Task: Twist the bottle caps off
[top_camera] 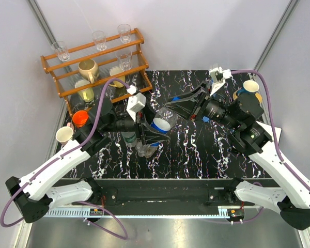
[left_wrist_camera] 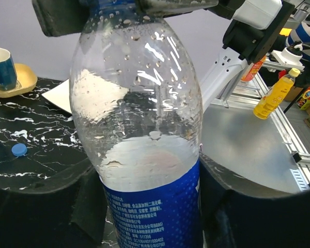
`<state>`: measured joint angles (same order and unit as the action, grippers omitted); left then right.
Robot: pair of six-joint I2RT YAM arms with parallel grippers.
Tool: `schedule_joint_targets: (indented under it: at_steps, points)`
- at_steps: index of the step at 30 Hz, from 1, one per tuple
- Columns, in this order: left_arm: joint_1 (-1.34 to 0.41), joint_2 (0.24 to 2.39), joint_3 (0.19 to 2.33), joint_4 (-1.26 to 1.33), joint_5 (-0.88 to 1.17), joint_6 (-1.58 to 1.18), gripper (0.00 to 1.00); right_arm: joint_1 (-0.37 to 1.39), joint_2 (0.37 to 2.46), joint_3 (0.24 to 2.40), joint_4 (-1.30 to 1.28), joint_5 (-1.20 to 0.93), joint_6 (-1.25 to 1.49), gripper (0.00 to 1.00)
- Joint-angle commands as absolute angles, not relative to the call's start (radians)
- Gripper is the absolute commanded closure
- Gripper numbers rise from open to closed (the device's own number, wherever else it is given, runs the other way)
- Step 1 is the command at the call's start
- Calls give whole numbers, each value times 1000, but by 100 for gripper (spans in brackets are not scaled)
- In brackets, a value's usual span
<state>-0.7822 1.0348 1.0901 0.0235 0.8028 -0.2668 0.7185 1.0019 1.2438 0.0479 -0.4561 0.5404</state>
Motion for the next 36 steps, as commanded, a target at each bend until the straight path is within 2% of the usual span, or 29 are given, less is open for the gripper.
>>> schedule_joint_targets:
  at_steps: [1,3,4,5,6,7,9,10,13,20,29,36]
  points:
    - [-779,1045,1094,72,839,-242,43,724,977,1246,120,-477,566,100]
    - [-779,1045,1092,71,838,-238,46,723,976,1244,120,-472,566,99]
    - [-779,1043,1094,68,835,-236,46,724,977,1246,115,-474,568,95]
    - [-779,1043,1094,64,833,-232,46,724,974,1247,112,-476,565,83]
    - [-779,1042,1094,61,827,-230,46,724,974,1247,110,-476,565,62]
    - [-779,1039,1094,54,822,-226,46,724,973,1252,104,-471,563,52]
    - [-779,1035,1095,40,802,-210,44,724,971,1256,91,-459,557,39]
    - [-779,1031,1095,29,792,-206,44,723,969,1267,72,-450,551,28]
    - [-779,1022,1097,6,730,-183,44,723,971,1304,20,-376,535,18]
    - [-828,1009,1104,-54,421,-95,44,723,1022,1384,-152,-137,580,19]
    - [-957,993,1095,-84,77,15,45,726,1077,1417,-210,-54,629,24]
    - [-988,1002,1100,-90,-26,41,46,724,1085,1413,-206,-40,640,31]
